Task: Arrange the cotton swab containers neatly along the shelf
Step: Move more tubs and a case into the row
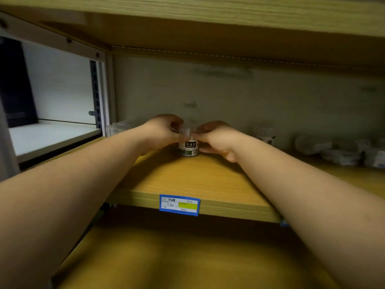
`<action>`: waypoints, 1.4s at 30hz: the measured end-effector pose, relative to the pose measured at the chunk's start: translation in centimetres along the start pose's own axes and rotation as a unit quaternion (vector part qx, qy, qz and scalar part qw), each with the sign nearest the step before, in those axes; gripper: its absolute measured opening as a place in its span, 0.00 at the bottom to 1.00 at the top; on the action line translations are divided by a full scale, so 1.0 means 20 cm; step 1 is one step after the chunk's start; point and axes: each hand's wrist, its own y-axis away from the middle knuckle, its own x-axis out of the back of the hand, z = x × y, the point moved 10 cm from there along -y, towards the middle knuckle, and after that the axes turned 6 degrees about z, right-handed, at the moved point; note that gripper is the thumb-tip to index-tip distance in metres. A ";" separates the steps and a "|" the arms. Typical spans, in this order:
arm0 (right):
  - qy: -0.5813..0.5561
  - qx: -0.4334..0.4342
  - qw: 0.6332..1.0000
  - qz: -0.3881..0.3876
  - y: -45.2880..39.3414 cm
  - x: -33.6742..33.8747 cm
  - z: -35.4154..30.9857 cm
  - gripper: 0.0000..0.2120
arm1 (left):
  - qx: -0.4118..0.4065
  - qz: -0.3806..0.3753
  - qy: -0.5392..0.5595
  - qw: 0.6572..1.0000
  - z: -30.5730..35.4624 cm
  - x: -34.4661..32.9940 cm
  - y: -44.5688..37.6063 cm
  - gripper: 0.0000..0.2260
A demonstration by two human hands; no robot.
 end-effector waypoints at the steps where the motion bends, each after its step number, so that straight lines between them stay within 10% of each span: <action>1: -0.006 -0.004 1.000 -0.006 0.00 0.00 0.00 0.14 | -0.001 0.002 -0.004 1.000 0.00 0.00 0.00 0.18; 10: 0.012 0.013 1.000 0.004 0.03 -0.01 -0.02 0.05 | 0.011 -0.007 -0.030 0.999 -0.05 0.01 0.01 0.26; 23: 0.066 0.009 0.997 0.034 0.09 0.02 -0.03 0.21 | 0.072 -0.030 -0.034 0.996 -0.08 0.00 0.01 0.47; 42: 0.201 0.032 0.977 0.059 0.16 0.16 -0.04 0.25 | 0.034 -0.093 -0.011 0.995 0.16 -0.08 0.08 0.40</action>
